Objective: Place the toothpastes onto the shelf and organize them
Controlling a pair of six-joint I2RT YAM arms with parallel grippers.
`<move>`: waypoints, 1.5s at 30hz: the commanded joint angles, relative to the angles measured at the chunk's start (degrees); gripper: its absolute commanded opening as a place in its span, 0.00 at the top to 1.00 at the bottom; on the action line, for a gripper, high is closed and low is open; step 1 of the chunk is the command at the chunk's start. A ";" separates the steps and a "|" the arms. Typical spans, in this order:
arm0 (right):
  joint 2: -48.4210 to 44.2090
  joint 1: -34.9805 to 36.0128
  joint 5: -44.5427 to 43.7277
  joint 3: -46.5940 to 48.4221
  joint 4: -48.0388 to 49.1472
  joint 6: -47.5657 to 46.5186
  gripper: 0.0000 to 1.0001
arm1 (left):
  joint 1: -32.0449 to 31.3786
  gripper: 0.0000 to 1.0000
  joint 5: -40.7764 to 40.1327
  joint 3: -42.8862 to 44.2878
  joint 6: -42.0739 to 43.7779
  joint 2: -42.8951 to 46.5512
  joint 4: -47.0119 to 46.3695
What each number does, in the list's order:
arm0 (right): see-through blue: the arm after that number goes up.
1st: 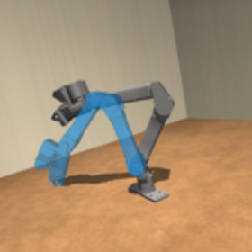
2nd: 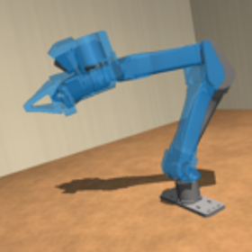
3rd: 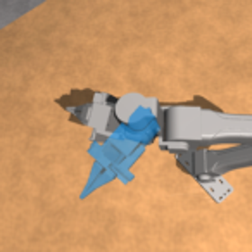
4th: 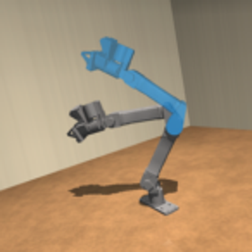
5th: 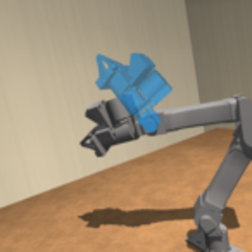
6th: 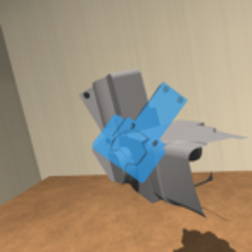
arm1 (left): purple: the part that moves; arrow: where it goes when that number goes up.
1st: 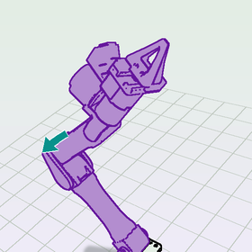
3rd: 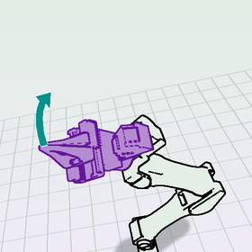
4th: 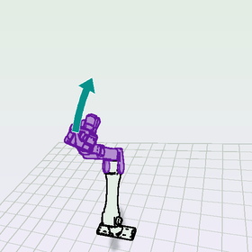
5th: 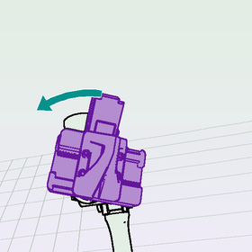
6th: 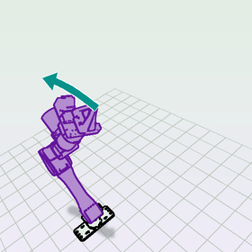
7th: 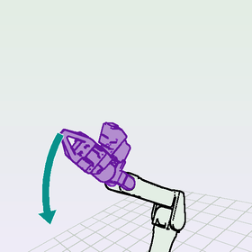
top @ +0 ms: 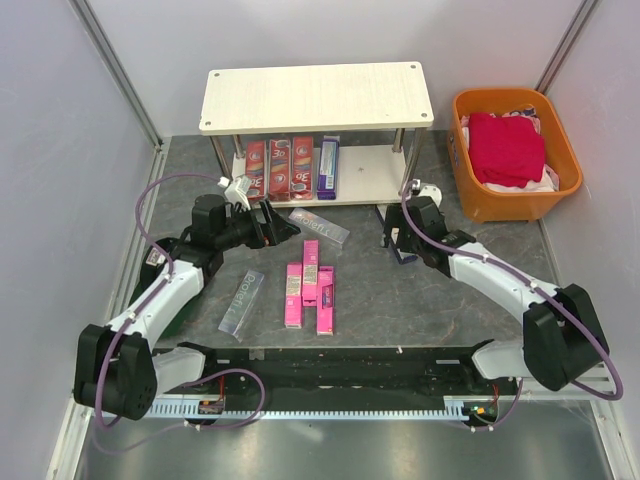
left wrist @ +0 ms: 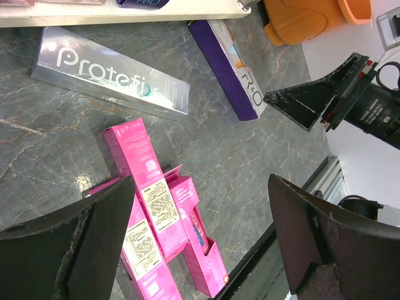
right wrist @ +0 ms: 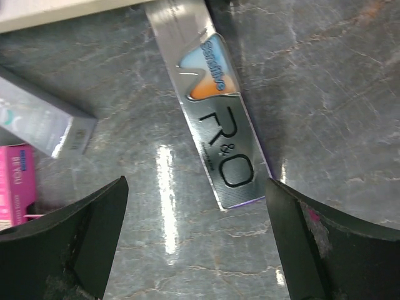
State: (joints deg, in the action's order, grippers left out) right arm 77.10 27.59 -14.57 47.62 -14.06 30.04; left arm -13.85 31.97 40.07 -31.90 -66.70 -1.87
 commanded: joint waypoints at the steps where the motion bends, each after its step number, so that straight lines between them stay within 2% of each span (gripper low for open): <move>1: 1.55 0.09 -4.41 -0.77 2.20 -2.01 0.02 | 0.22 0.06 1.34 -0.17 0.26 -0.54 -3.32; 12: 11.84 0.00 -9.95 2.13 5.28 -4.37 0.02 | 0.22 0.06 1.61 -0.96 0.08 0.16 -3.49; 18: 15.80 -0.35 -9.52 2.48 5.80 -4.38 0.03 | 0.22 0.06 1.52 -1.23 0.08 0.95 -3.32; 21: 16.68 -0.35 -8.02 1.43 7.29 -4.73 0.10 | 0.22 0.06 1.61 -1.40 0.00 1.22 -3.23; 22: 16.77 -0.44 -6.72 1.17 8.17 -4.82 0.27 | 0.22 0.06 1.52 -1.49 0.00 1.30 -3.23; 23: 16.77 -0.35 -6.18 0.90 8.26 -4.90 0.35 | 0.22 0.06 1.52 -1.49 -0.09 1.39 -3.23; 26: 16.24 -0.44 -4.24 -0.24 9.23 -4.99 0.46 | 0.22 0.06 1.78 -1.49 -0.09 1.57 -3.23; 36: 8.87 -0.17 0.59 -4.19 9.41 -5.61 0.67 | 0.22 0.06 4.33 -1.05 -2.55 -0.18 -5.86; 45: 4.29 5.01 0.86 -3.85 6.69 -5.08 0.73 | 0.31 0.06 6.62 -0.79 -4.74 -1.94 -9.03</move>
State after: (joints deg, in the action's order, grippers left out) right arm 84.64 29.78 -13.63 42.87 -8.27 24.99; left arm -13.85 36.16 38.98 -34.11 -67.88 -6.68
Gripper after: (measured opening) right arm 0.563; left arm 0.940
